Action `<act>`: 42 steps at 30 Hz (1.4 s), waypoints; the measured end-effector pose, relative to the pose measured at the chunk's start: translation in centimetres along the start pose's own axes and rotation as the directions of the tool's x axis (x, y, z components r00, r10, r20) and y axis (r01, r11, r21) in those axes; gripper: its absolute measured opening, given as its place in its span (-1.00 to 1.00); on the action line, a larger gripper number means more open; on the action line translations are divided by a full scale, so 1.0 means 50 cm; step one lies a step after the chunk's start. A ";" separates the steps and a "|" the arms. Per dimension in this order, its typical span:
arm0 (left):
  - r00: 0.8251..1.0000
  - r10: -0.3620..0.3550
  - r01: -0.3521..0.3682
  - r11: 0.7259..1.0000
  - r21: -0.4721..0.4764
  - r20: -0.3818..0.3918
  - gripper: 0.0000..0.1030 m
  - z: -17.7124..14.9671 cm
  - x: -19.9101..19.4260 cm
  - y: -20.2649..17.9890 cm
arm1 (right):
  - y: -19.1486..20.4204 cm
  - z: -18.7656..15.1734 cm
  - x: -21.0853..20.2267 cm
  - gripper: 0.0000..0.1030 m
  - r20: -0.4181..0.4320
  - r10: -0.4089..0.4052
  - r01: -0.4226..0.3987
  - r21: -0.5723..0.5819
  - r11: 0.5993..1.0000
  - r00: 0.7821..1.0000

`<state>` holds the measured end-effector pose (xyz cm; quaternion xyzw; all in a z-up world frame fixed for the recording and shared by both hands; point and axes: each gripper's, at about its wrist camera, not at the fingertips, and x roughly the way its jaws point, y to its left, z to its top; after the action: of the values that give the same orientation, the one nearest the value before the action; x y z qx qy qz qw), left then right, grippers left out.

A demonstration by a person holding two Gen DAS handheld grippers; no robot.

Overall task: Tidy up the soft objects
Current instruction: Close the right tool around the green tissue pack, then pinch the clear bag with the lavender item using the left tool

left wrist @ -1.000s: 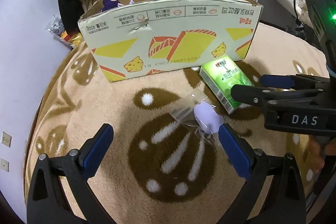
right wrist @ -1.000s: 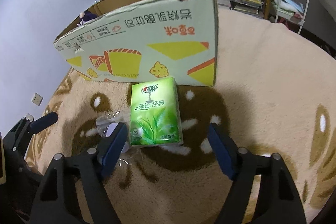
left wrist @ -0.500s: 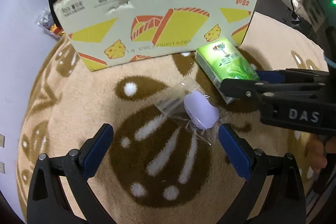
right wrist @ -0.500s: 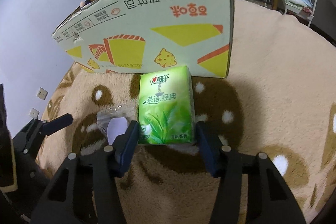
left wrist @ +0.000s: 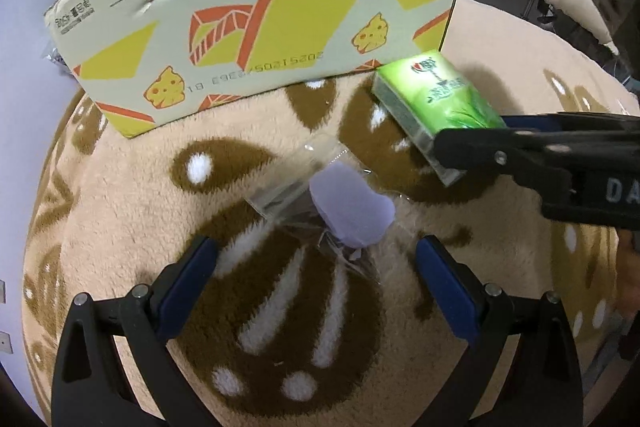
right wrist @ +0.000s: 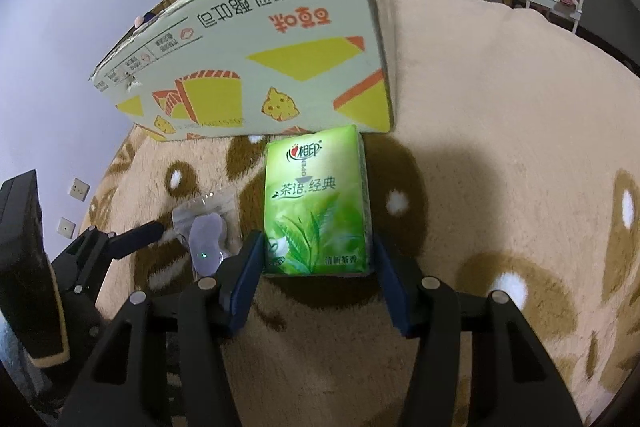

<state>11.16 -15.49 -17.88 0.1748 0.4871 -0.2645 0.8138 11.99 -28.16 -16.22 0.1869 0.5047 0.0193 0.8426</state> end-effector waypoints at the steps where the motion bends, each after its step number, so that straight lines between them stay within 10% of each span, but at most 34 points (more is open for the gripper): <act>1: 1.000 0.004 -0.004 1.000 0.000 0.001 0.92 0.001 0.003 -0.007 | -0.003 -0.003 -0.003 0.13 -0.002 0.000 0.000 0.000 1.000 1.000; 30: 0.999 -0.014 0.016 0.999 -0.029 0.046 0.87 0.026 0.050 0.005 | 0.001 -0.003 0.011 0.14 -0.009 -0.013 0.013 0.009 1.000 1.000; 42: 0.997 -0.008 0.019 0.990 -0.142 0.077 0.03 0.027 0.019 0.062 | -0.002 0.002 0.007 0.14 -0.011 -0.011 0.011 -0.001 1.000 1.000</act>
<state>14.36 -13.99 -18.02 0.1026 0.4745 -0.2407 0.8405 12.23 -28.18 -16.52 0.1837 0.5104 0.0160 0.8399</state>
